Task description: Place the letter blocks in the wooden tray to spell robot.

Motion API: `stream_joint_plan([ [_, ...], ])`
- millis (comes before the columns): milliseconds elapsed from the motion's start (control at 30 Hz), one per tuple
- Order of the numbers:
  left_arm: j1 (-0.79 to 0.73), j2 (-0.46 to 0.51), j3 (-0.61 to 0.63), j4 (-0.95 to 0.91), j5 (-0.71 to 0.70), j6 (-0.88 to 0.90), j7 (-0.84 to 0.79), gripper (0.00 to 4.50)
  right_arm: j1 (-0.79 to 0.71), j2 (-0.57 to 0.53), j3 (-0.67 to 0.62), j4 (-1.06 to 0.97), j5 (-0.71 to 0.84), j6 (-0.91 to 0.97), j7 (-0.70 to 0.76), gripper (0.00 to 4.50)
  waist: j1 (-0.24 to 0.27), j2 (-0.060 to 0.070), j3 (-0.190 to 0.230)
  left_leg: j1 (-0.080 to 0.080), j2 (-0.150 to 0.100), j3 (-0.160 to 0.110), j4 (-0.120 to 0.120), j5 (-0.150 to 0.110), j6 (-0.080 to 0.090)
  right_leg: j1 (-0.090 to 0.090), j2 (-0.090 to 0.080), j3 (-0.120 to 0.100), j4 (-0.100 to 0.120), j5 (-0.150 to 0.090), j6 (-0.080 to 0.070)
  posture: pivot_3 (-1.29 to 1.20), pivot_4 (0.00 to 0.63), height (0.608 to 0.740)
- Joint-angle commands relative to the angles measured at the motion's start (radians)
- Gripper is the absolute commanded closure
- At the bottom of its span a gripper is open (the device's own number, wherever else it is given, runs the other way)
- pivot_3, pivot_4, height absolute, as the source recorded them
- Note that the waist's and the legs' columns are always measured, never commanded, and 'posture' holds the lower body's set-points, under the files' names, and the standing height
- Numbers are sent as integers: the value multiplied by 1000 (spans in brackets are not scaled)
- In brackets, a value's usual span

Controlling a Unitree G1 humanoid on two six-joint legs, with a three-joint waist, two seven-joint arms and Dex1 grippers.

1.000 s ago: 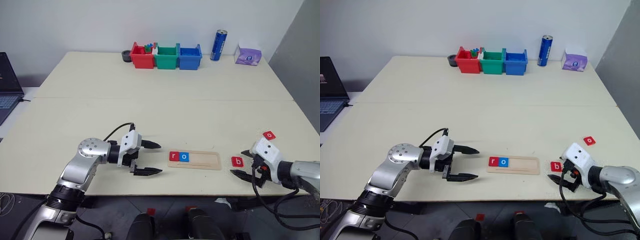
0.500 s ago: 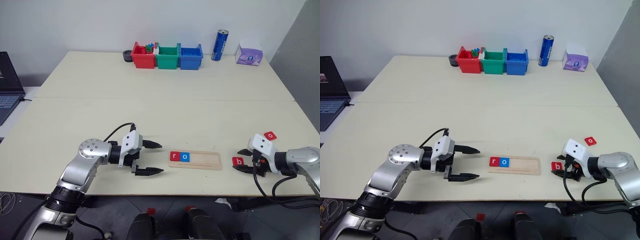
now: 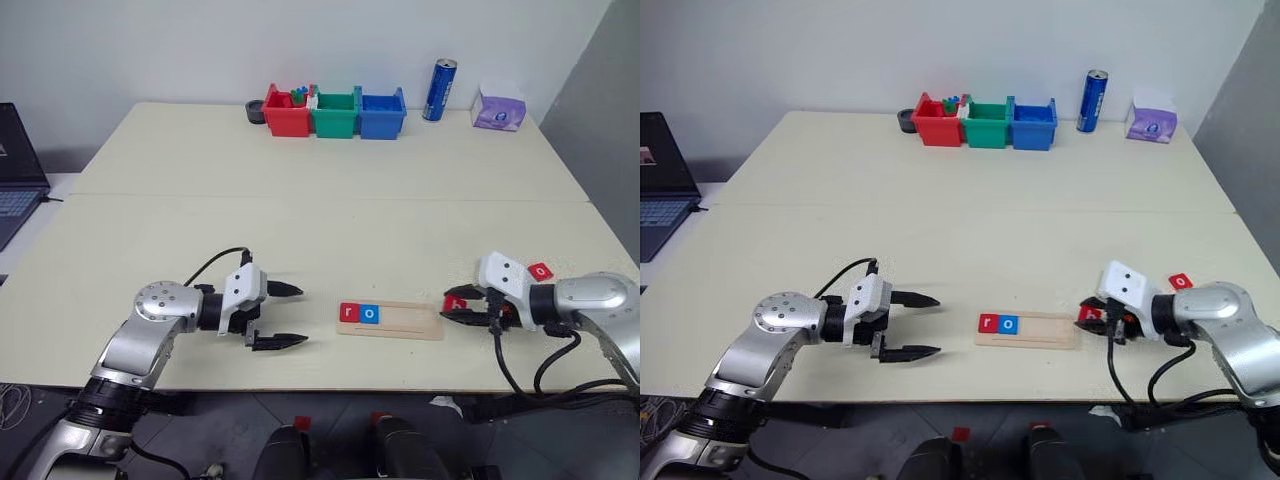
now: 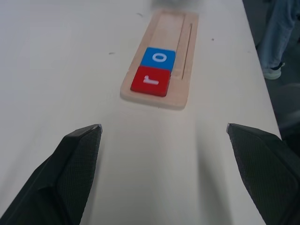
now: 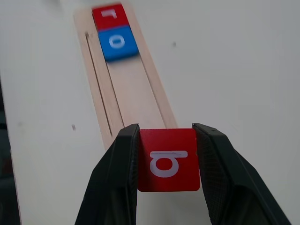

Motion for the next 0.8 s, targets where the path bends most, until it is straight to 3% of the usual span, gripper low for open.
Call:
stream_joint_plan([
  [33,-1,3,2,16,17,-50,-9,0,-55,45,96,-27,-35,31,-34,3109,0,0,0,0,0,0,0,0,0,0,0,0,0,0,0,0,150,740],
  [367,14,-17,-7,33,30,-87,-12,0,-154,145,248,57,-121,6,-50,3109,1,0,0,-1,0,0,0,0,0,-1,-1,-2,0,2,-4,0,150,740],
  [800,12,-23,-13,-9,31,-63,8,0,-177,187,264,131,-164,-45,-38,3109,0,0,0,-1,0,0,0,0,0,-1,0,-2,0,3,-4,0,150,740],
])
